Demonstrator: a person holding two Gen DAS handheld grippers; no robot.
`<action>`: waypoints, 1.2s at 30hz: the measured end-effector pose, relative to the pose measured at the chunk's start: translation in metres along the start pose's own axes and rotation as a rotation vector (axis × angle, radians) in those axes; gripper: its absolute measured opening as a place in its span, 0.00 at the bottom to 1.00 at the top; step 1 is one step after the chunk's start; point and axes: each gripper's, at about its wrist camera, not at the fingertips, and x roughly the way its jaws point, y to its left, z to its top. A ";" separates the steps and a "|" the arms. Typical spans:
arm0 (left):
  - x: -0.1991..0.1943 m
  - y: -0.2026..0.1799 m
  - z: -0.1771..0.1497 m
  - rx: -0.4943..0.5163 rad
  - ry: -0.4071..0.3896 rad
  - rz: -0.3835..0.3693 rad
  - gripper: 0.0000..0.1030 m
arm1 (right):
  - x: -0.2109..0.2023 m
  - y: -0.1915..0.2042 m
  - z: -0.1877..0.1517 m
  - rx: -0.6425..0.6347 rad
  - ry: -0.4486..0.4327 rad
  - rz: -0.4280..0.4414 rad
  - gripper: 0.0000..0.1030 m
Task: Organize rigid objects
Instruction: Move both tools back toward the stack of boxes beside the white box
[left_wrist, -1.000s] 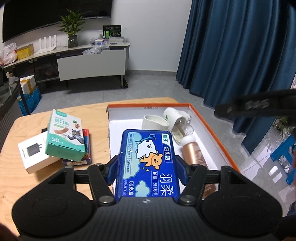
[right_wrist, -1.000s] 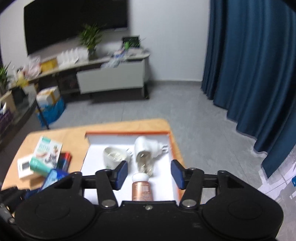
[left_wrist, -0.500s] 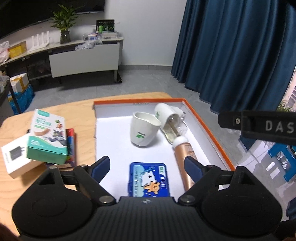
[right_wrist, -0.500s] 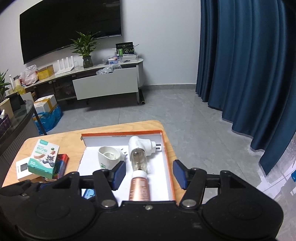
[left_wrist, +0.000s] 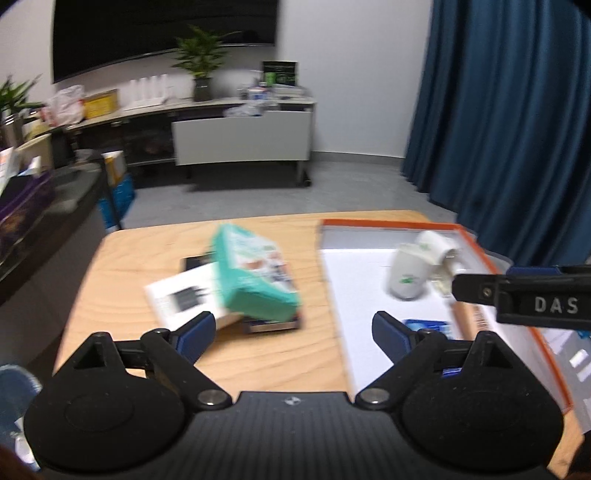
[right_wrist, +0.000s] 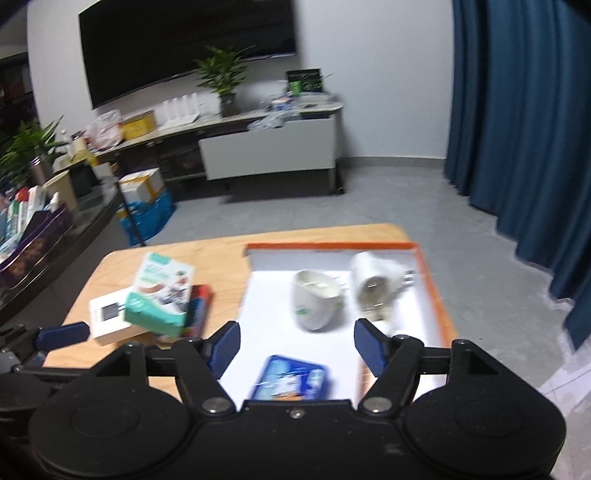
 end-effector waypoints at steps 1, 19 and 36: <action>-0.001 0.008 -0.001 -0.009 0.002 -0.001 0.91 | 0.002 0.006 0.000 -0.009 0.005 0.012 0.78; -0.001 0.071 0.000 -0.039 0.030 0.073 0.92 | 0.030 0.077 -0.002 -0.107 0.054 0.108 0.79; 0.024 0.090 -0.003 0.036 0.040 0.030 0.92 | 0.058 0.090 0.005 -0.104 0.115 0.161 0.79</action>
